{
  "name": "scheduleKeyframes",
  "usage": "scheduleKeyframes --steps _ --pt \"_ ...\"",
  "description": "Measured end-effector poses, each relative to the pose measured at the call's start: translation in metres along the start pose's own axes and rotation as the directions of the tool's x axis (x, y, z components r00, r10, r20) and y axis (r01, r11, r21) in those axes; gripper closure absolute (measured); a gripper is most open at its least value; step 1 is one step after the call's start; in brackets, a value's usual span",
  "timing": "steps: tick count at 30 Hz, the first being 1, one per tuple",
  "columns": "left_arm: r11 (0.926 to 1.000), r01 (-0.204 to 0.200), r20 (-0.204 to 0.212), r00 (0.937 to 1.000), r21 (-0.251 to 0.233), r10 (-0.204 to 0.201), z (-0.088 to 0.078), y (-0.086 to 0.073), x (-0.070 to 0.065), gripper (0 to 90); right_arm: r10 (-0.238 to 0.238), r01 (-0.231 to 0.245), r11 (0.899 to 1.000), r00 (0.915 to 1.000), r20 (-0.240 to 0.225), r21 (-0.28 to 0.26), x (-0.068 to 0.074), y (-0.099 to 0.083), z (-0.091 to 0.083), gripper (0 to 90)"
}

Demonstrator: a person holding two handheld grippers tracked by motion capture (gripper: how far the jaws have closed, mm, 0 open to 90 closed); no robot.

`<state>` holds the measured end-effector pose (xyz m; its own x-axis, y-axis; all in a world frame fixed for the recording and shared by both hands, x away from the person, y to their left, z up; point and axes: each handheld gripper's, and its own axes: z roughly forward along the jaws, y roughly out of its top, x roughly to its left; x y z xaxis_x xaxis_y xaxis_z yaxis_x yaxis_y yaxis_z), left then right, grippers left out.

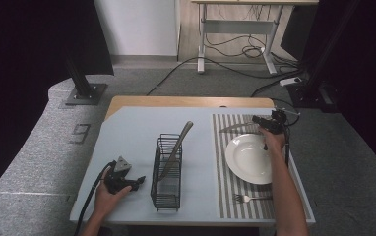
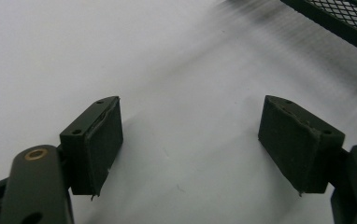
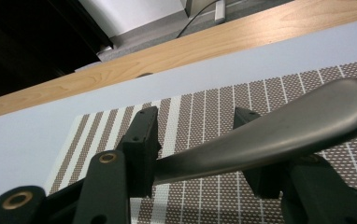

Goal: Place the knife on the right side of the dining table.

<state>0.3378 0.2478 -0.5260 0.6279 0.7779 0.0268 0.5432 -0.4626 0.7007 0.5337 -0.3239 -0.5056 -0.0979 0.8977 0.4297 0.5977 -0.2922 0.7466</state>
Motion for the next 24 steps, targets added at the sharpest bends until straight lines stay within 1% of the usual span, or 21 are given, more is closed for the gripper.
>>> scheduleKeyframes --steps 5,6,11,17,21,24 --pt "1.0 -0.001 0.0 1.0 0.0 0.001 -0.0001 0.0 -0.0002 21.5 0.006 -0.006 1.0 1.0 0.004 0.023 -0.0031 0.0018 0.0007 51.1" --pt "1.0 -0.001 0.0 1.0 0.0 0.001 -0.0001 0.0 -0.0002 21.5 0.012 -0.012 0.999 0.9999 0.004 0.038 -0.0043 0.003 0.0009 50.9" --pt "1.0 -0.004 -0.002 1.0 -0.001 0.004 -0.0002 -0.0001 -0.0004 21.5 0.02 -0.021 0.998 0.9997 0.011 0.053 -0.0057 0.0035 0.002 50.2" --pt "1.0 -0.004 -0.001 1.0 -0.001 0.004 -0.0002 -0.0001 -0.0004 21.7 0.026 -0.028 0.998 0.9993 0.026 0.059 -0.0058 0.0036 0.0032 48.8" --pt "1.0 -0.004 -0.001 1.0 -0.001 0.004 -0.0002 -0.0001 -0.0004 21.8 0.041 -0.044 0.996 0.9983 0.041 0.074 -0.0067 0.0034 0.0038 47.7" --pt "1.0 -0.005 -0.001 1.0 -0.001 0.005 -0.0002 -0.0001 -0.0004 21.8 0.054 -0.06 0.994 0.9967 0.061 0.089 -0.0077 0.0032 0.0052 46.1"
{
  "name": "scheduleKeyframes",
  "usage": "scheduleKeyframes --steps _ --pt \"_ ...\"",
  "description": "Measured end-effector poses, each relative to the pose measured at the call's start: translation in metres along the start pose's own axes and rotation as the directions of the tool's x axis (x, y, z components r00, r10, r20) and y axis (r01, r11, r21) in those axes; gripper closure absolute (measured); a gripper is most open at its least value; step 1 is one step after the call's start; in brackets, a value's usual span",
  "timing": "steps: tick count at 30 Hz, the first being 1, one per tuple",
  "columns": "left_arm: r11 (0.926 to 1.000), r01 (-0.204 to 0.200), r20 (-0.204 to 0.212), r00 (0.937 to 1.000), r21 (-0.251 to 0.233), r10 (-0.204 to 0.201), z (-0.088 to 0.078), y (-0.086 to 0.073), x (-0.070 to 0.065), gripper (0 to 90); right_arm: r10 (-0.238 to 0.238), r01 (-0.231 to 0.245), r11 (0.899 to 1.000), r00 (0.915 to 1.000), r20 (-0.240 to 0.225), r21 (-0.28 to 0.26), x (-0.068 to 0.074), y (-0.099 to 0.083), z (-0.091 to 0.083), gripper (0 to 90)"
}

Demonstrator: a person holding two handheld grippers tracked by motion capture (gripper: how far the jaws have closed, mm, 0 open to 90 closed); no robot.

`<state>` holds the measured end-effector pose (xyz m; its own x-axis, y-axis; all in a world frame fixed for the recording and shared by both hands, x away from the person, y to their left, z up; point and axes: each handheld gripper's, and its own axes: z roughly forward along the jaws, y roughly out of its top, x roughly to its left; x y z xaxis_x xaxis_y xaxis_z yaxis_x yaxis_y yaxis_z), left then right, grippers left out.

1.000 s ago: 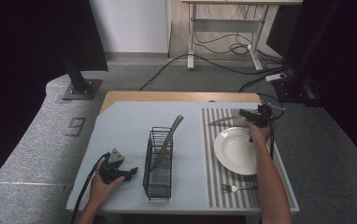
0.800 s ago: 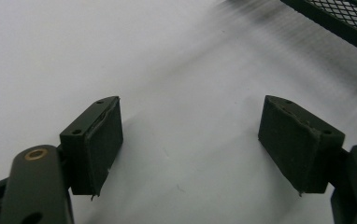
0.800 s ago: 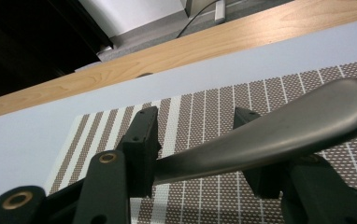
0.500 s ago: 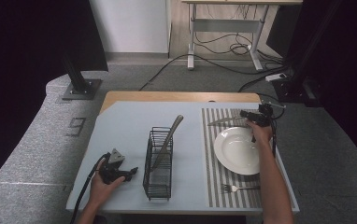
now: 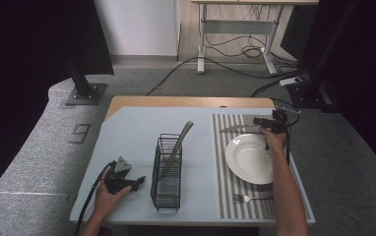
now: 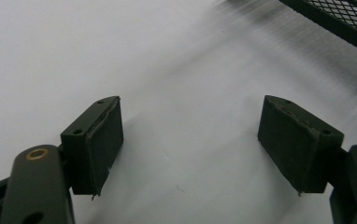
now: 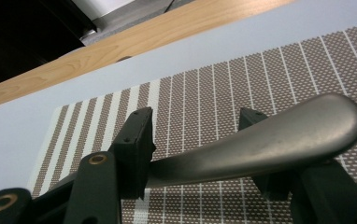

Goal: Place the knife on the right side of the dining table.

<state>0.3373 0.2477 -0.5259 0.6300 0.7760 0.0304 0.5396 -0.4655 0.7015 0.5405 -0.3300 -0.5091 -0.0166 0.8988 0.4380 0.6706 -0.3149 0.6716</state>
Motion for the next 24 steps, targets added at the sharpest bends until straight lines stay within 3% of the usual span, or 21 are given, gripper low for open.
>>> scheduleKeyframes --steps 10,18,24 --pt "1.0 -0.002 0.0 1.0 -0.002 0.002 -0.0001 -0.0001 -0.0002 22.3 0.042 -0.043 0.998 0.999 0.015 0.042 -0.0031 0.0 0.003 44.7" --pt "1.0 -0.004 -0.002 1.0 -0.004 0.004 -0.0001 -0.0001 -0.0006 22.4 0.048 -0.049 0.997 0.9986 0.023 0.056 -0.0035 0.0002 0.0039 43.1" --pt "1.0 -0.003 -0.001 1.0 -0.003 0.003 -0.0001 -0.0001 -0.0004 22.4 0.07 -0.073 0.995 0.9963 0.05 0.068 -0.0054 -0.0001 0.0042 40.1"
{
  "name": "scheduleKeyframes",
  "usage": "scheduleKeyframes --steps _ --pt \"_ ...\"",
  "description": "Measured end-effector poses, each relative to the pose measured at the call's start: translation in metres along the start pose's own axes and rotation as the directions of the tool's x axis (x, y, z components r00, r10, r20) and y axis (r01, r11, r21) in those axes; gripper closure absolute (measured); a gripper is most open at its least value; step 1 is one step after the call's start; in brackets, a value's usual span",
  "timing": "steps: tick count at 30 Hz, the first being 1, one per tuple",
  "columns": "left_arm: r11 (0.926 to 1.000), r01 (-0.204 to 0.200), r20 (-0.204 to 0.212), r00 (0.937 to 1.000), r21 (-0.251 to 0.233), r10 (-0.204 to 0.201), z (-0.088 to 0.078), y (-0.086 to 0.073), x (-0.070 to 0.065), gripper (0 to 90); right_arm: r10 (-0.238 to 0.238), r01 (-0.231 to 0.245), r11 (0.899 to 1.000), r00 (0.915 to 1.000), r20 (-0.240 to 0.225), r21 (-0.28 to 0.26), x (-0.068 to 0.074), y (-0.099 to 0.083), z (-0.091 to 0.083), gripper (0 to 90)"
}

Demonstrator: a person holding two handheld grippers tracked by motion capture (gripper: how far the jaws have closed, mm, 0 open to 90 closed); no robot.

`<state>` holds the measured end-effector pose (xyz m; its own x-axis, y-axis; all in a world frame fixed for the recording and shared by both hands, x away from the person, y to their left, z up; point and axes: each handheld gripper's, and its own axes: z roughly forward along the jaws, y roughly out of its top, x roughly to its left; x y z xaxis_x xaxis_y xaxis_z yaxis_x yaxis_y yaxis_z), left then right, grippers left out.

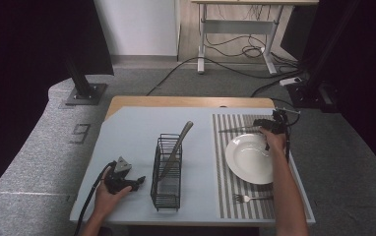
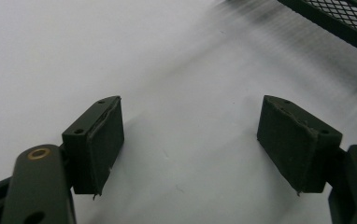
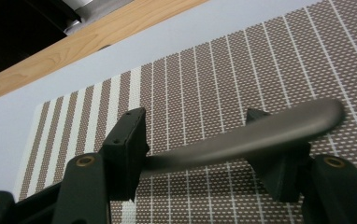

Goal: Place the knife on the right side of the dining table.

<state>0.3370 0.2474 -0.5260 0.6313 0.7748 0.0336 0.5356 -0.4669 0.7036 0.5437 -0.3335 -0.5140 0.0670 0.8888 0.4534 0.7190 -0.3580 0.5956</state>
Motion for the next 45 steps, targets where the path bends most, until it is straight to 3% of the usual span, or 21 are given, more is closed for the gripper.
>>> scheduleKeyframes --steps 10,15,19,22,26,31,32,34,38,42,45 --pt "1.0 -0.001 -0.001 1.0 -0.001 0.001 0.0 0.0 0.0 22.6 0.028 -0.029 0.999 0.9979 0.058 0.021 -0.002 0.0 -0.001 40.9" --pt "1.0 -0.001 0.0 1.0 -0.001 0.001 0.0 0.0 0.0 22.6 0.027 -0.027 1.0 0.9982 0.053 0.007 -0.003 0.002 -0.006 40.4" --pt "1.0 0.001 0.002 1.0 0.001 -0.001 0.0 0.0 0.0 22.6 -0.028 0.029 0.999 0.9987 0.043 -0.031 0.001 0.006 -0.017 38.7" --pt "1.0 -0.001 -0.001 1.0 -0.001 0.001 0.0 0.0 0.0 22.6 -0.1 0.102 0.993 0.9945 0.033 -0.062 0.01 0.009 -0.026 37.2" --pt "1.0 -0.001 -0.002 1.0 -0.001 0.001 0.0 0.0 0.0 22.5 -0.138 0.139 0.988 0.9902 0.021 -0.071 0.017 0.011 -0.029 35.8" --pt "1.0 -0.002 -0.003 1.0 -0.002 0.002 0.0 0.0 -0.001 22.6 -0.247 0.25 0.967 0.9672 0.058 -0.051 0.032 0.017 -0.026 35.4" --pt "1.0 -0.001 -0.002 1.0 -0.002 0.001 0.0 0.0 0.0 22.5 -0.258 0.261 0.964 0.9645 0.056 -0.054 0.033 0.018 -0.025 35.4" --pt "1.0 -0.001 -0.002 1.0 -0.001 0.001 0.0 0.0 0.0 22.5 -0.275 0.276 0.961 0.9592 0.064 -0.009 0.037 0.021 -0.017 35.0" --pt "1.0 -0.001 -0.002 1.0 -0.002 0.001 0.0 0.0 0.0 22.6 -0.295 0.296 0.955 0.9532 0.065 0.0 0.039 0.024 -0.01 35.3" --pt "1.0 -0.001 -0.001 1.0 -0.001 0.001 0.0 0.0 0.0 22.5 -0.313 0.308 0.949 0.9466 0.076 0.07 0.039 0.027 0.007 35.0" --pt "1.0 0.0 -0.001 1.0 -0.001 0.0 0.0 0.0 0.0 22.5 -0.317 0.312 0.947 0.9457 0.071 0.08 0.039 0.027 0.012 35.4"
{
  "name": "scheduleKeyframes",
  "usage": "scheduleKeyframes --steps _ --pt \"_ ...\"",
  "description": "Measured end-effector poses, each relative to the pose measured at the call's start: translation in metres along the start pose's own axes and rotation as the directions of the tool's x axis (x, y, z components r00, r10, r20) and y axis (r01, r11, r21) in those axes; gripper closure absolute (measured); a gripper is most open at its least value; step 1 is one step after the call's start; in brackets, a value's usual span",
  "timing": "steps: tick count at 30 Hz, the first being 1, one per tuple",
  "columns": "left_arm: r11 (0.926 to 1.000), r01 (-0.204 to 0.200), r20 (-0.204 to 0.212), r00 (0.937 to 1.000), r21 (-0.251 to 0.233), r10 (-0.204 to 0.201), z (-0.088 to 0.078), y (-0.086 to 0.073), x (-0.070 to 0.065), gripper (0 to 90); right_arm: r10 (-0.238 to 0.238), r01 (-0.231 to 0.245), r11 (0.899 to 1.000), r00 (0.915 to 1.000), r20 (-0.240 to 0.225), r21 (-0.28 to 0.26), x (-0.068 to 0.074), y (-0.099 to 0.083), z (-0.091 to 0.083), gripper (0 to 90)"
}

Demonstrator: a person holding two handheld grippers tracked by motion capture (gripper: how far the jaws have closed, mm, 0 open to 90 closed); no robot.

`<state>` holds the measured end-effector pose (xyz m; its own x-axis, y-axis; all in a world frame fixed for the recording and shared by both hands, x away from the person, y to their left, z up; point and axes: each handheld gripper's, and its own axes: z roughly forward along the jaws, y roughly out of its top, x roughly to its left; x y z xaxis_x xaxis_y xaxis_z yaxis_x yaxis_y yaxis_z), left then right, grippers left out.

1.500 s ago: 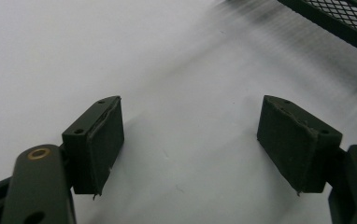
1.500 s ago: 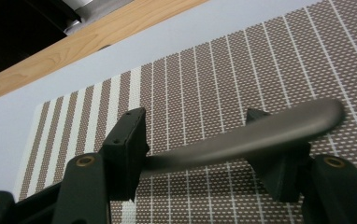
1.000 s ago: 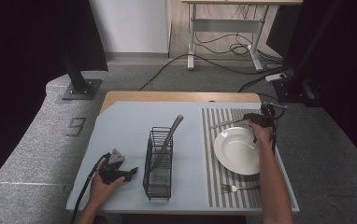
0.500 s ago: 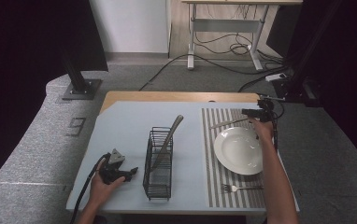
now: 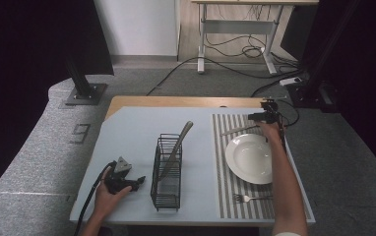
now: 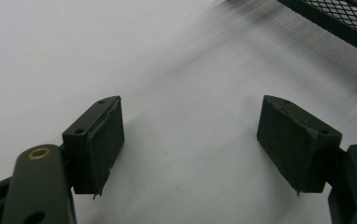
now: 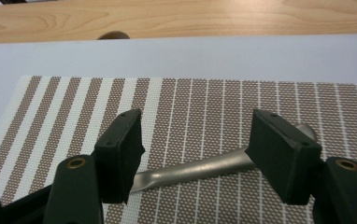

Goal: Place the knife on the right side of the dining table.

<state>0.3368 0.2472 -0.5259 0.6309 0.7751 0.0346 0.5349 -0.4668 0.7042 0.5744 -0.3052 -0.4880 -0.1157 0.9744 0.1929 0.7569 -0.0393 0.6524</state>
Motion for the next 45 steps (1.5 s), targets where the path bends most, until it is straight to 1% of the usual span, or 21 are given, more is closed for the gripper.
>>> scheduleKeyframes --steps 1,2,4,6,7,13,16,19,21,27,28,30,32,34,36,38,40,42,43,44,45 --pt "1.0 0.0 0.001 1.0 0.001 0.0 0.0 0.0 0.0 22.4 0.001 0.0 1.0 1.0 -0.005 0.019 -0.001 -0.001 0.006 35.4" --pt "1.0 0.0 0.001 1.0 0.001 0.0 0.0 0.0 0.0 22.4 0.001 0.0 1.0 1.0 -0.005 0.019 -0.001 -0.001 0.006 35.4" --pt "1.0 0.0 0.0 1.0 0.001 0.0 0.0 0.0 0.0 22.4 -0.005 0.005 0.999 1.0 0.003 0.05 -0.002 0.0 0.011 35.5" --pt "1.0 0.0 -0.001 1.0 0.0 0.0 0.0 0.0 0.0 22.4 -0.006 0.006 0.997 1.0 -0.005 0.071 -0.003 0.001 0.014 35.4" --pt "1.0 0.0 -0.001 1.0 0.0 0.0 0.0 0.0 0.0 22.4 -0.008 0.008 0.996 1.0 -0.002 0.083 -0.003 0.003 0.017 35.4" --pt "1.0 -0.001 -0.001 1.0 0.0 0.001 0.0 0.0 0.0 22.5 -0.013 0.014 0.995 0.9999 -0.011 0.094 -0.004 0.003 0.025 36.3" --pt "1.0 0.0 0.0 1.0 0.0 0.0 0.0 0.0 0.0 22.5 -0.011 0.011 0.995 0.9999 0.005 0.101 -0.003 0.003 0.025 37.3" --pt "1.0 -0.001 -0.002 1.0 -0.001 0.001 0.0 0.0 0.0 22.4 -0.02 0.017 0.992 0.9995 0.026 0.126 -0.004 0.001 0.026 37.2" --pt "1.0 -0.001 -0.001 1.0 0.0 0.001 0.0 0.0 0.0 22.5 -0.002 -0.002 0.993 0.9996 0.029 0.12 -0.006 0.0 0.025 36.5" --pt "1.0 -0.001 -0.001 1.0 0.0 0.001 0.0 0.0 0.0 22.5 0.021 -0.024 0.994 0.9992 0.033 0.11 -0.009 0.0 0.023 36.0" --pt "1.0 -0.001 -0.002 1.0 -0.001 0.001 0.0 0.0 0.0 22.5 0.027 -0.03 0.994 0.9993 0.026 0.101 -0.009 0.0 0.022 36.4" --pt "1.0 0.0 0.0 1.0 0.0 0.0 0.0 0.0 0.0 22.5 0.045 -0.045 0.994 0.999 0.005 0.103 -0.01 -0.001 0.02 36.7" --pt "1.0 0.0 0.002 1.0 0.001 0.0 0.0 0.0 0.0 22.4 0.042 -0.042 0.993 0.9991 0.007 0.107 -0.011 -0.002 0.02 37.2" --pt "1.0 -0.002 -0.002 1.0 0.0 0.002 0.0 0.0 0.0 22.5 0.055 -0.056 0.992 0.9985 0.005 0.115 -0.013 -0.002 0.019 37.4" --pt "1.0 -0.003 -0.003 1.0 0.0 0.003 0.0 0.0 -0.001 22.5 0.05 -0.051 0.991 0.9987 0.011 0.127 -0.013 -0.002 0.018 37.1" --pt "1.0 -0.002 -0.003 1.0 0.0 0.002 0.0 0.0 0.0 22.5 0.055 -0.056 0.99 0.9984 0.011 0.127 -0.014 -0.003 0.018 36.6" --pt "1.0 -0.002 -0.003 1.0 0.0 0.002 0.0 0.0 0.0 22.5 0.059 -0.062 0.99 0.998 0.023 0.124 -0.014 -0.003 0.018 35.4" --pt "1.0 -0.004 -0.005 1.0 -0.003 0.004 0.0 0.0 -0.001 22.5 0.058 -0.061 0.993 0.9977 0.036 0.1 -0.014 -0.003 0.016 35.4" --pt "1.0 -0.004 -0.005 1.0 -0.003 0.004 0.0 0.0 -0.001 22.5 0.067 -0.068 0.995 0.9975 0.021 0.071 -0.013 -0.002 0.011 35.5" --pt "1.0 -0.004 -0.004 1.0 -0.001 0.004 0.0 0.0 -0.001 22.5 0.067 -0.068 0.995 0.9975 0.021 0.071 -0.013 -0.002 0.011 35.5" --pt "1.0 -0.002 -0.002 1.0 0.0 0.002 0.0 0.0 0.0 22.5 0.067 -0.068 0.996 0.9977 0.007 0.056 -0.012 -0.001 0.007 35.5"
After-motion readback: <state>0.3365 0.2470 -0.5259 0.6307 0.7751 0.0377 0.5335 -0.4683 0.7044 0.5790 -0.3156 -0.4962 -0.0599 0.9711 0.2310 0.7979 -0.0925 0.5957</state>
